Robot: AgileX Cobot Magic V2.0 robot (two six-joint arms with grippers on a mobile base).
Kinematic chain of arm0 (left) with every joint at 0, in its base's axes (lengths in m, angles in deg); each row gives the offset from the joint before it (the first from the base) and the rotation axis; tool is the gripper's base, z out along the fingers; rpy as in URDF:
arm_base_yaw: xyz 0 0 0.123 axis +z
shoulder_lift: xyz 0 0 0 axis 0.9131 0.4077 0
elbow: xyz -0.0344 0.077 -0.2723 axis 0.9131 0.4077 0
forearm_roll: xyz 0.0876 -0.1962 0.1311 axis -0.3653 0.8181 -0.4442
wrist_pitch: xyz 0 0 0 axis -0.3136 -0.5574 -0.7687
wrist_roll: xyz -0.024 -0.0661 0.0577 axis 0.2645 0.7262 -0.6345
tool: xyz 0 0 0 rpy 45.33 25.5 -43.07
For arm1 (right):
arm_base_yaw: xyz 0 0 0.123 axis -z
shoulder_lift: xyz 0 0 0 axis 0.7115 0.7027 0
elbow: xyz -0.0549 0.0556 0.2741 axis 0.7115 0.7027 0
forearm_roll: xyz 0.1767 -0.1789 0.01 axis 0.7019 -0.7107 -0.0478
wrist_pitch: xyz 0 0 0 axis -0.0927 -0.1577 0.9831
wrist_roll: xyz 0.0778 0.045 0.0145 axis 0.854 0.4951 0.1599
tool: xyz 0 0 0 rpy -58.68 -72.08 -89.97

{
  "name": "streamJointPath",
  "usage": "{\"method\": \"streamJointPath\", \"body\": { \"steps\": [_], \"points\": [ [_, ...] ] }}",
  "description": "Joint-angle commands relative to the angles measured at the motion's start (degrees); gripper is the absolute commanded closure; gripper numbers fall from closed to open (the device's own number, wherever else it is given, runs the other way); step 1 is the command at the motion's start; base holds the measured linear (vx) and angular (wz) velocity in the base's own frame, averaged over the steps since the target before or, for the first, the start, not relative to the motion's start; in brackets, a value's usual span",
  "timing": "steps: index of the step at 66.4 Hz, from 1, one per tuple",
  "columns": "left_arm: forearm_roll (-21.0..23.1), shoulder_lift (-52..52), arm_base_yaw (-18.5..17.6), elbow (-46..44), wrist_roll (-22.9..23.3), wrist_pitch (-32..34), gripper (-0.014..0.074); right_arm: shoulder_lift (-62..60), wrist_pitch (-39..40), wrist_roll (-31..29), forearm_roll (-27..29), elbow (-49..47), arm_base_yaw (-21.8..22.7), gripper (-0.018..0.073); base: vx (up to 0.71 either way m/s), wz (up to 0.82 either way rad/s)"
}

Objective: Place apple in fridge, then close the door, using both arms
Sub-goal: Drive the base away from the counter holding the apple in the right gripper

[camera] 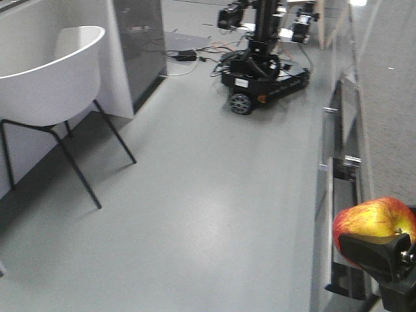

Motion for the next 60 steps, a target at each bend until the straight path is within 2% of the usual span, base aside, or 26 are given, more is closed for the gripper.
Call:
{"method": "streamJointPath", "body": {
  "steps": [1, 60],
  "points": [
    [0.0, -0.92, -0.12, 1.61, 0.44, 4.1, 0.0602, -0.26, 3.74, -0.06, 0.53, -1.7, 0.09, 0.0365, 0.05, 0.44],
    [0.0, -0.92, -0.12, 1.61, 0.44, 4.1, 0.0602, -0.26, 3.74, -0.06, 0.53, -1.7, 0.09, 0.0365, 0.04, 0.39]
  ]
}}
